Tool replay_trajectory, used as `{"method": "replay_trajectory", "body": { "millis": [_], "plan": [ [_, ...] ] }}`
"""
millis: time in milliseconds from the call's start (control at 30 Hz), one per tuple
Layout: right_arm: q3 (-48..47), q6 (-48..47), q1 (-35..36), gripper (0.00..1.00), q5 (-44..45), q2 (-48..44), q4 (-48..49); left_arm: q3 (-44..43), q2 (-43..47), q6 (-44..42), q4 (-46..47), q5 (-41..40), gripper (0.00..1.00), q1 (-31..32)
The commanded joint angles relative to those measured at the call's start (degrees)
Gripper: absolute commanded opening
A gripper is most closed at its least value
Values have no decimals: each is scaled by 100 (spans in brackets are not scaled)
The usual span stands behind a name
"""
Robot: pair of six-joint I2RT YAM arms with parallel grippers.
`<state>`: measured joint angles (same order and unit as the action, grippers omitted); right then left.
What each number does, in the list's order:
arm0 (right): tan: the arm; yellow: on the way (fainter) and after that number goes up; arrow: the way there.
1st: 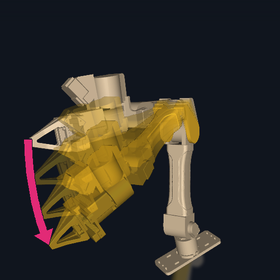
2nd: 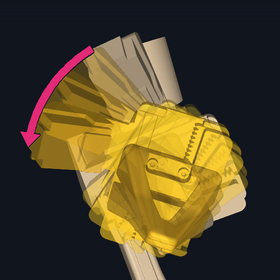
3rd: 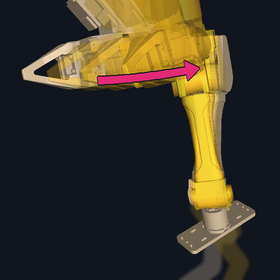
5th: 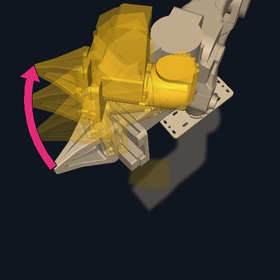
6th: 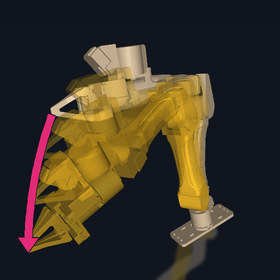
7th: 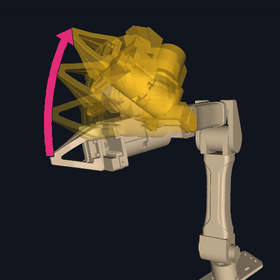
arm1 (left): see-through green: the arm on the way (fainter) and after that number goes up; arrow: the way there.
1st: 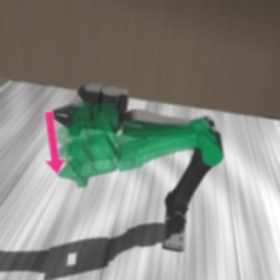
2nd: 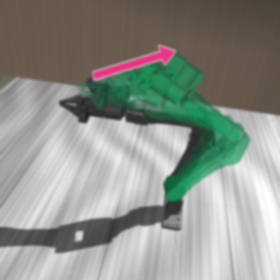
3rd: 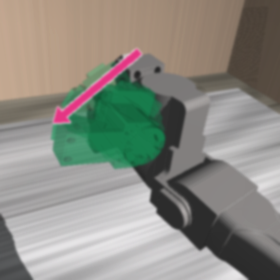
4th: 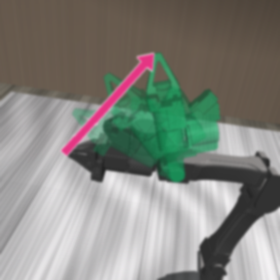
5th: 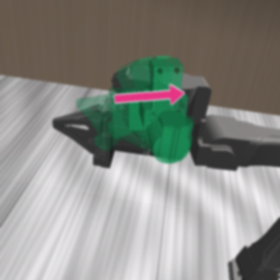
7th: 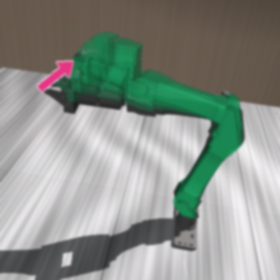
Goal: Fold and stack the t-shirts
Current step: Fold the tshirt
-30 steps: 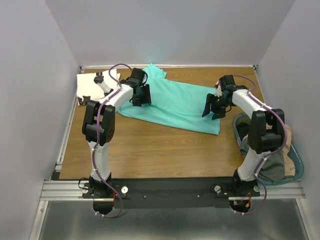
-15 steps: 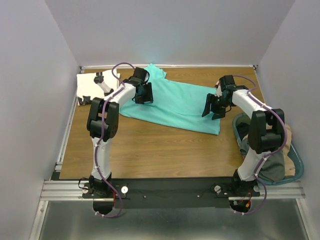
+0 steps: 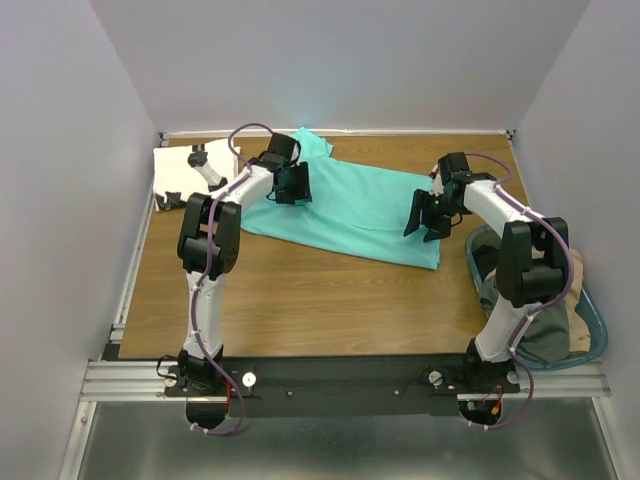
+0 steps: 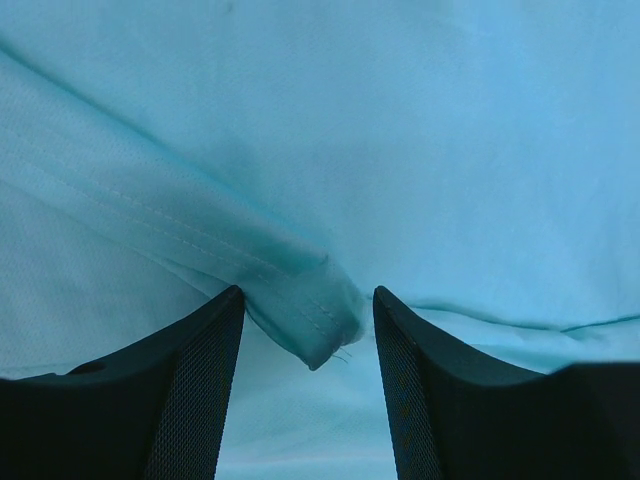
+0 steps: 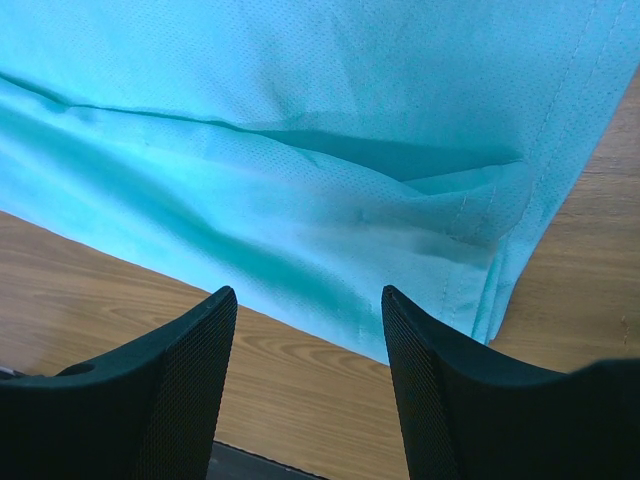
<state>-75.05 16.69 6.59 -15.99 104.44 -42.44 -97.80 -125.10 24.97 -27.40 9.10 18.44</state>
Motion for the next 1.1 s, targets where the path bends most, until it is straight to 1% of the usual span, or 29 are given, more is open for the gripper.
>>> {"method": "replay_trajectory", "body": {
  "millis": [0, 200, 400, 667, 767, 900, 1000, 1067],
  "plan": [
    [130, 63, 35, 67, -62, -108, 69, -397, -216, -133, 392, 399, 62, 28],
    [201, 54, 27, 67, -54, -117, 69, -854, -489, -308, 463, 610, 62, 99],
    [201, 71, 35, 67, -18, -100, 69, -1066, -577, -379, 569, 926, 62, 213],
    [52, 107, 27, 67, -1, -179, 60, -1215, -226, -203, 903, 1427, 62, 239],
    [-54, 89, 27, 67, 17, -249, 51, -1224, 11, -221, 947, 1463, 62, 231],
    [-221, -7, 27, 67, 17, -276, 69, -839, 450, -265, 991, 1253, 62, 117],
    [-318, -87, 35, 67, 165, -179, 69, -23, 819, -282, 1131, 1094, 62, -41],
    [-370, -43, 44, 67, 393, -126, 51, 286, 986, -256, 1131, 963, 62, -173]
  ]
}}
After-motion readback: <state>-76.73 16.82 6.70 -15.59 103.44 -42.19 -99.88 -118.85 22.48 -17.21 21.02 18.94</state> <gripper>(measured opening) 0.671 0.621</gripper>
